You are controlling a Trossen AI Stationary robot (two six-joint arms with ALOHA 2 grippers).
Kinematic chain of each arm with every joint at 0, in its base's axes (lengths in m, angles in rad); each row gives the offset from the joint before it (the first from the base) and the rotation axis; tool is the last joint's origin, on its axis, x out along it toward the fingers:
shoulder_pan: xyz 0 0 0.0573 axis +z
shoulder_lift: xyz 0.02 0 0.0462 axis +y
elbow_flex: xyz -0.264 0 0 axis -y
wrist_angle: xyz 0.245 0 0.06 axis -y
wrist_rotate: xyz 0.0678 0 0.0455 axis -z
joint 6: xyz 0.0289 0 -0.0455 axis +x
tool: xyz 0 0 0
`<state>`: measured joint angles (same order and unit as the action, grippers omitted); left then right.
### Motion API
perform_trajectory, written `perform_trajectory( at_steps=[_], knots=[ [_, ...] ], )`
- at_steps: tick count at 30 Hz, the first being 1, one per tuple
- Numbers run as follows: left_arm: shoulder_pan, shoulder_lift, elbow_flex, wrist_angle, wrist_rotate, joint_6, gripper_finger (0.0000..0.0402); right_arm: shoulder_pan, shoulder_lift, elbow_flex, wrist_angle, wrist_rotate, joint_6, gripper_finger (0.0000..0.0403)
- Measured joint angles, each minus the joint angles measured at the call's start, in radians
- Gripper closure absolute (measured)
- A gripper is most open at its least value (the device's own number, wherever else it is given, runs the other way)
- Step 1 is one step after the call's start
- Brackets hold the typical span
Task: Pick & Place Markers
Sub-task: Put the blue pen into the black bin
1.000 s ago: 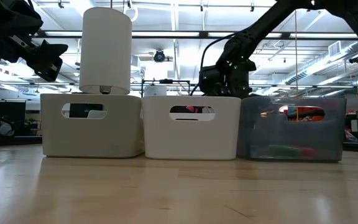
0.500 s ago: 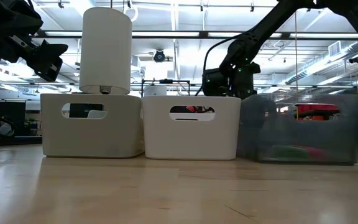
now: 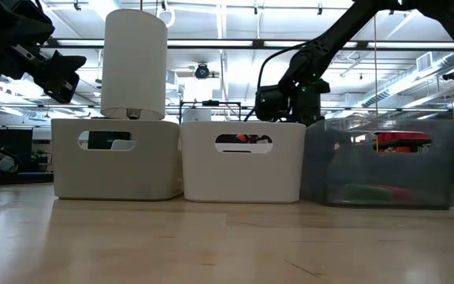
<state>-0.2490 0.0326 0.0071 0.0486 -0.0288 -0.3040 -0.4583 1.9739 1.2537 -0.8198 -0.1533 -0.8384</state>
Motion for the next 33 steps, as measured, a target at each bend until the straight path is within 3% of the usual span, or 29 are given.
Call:
perform_trajectory(
  at_steps=[14, 23, 33],
  knots=[
    [0.000, 0.000, 0.000, 0.000, 0.000, 0.000, 0.0154, -0.005, 0.002, 0.003, 0.018, 0.000, 0.013, 0.0387],
    [0.000, 0.000, 0.000, 0.000, 0.000, 0.000, 0.0154, -0.039, -0.028, -0.004, 0.012, -0.044, 0.118, 0.0389],
    [0.000, 0.000, 0.000, 0.000, 0.000, 0.000, 0.0154, -0.076, -0.164, -0.003, -0.050, -0.048, 0.276, 0.0392]
  ],
)
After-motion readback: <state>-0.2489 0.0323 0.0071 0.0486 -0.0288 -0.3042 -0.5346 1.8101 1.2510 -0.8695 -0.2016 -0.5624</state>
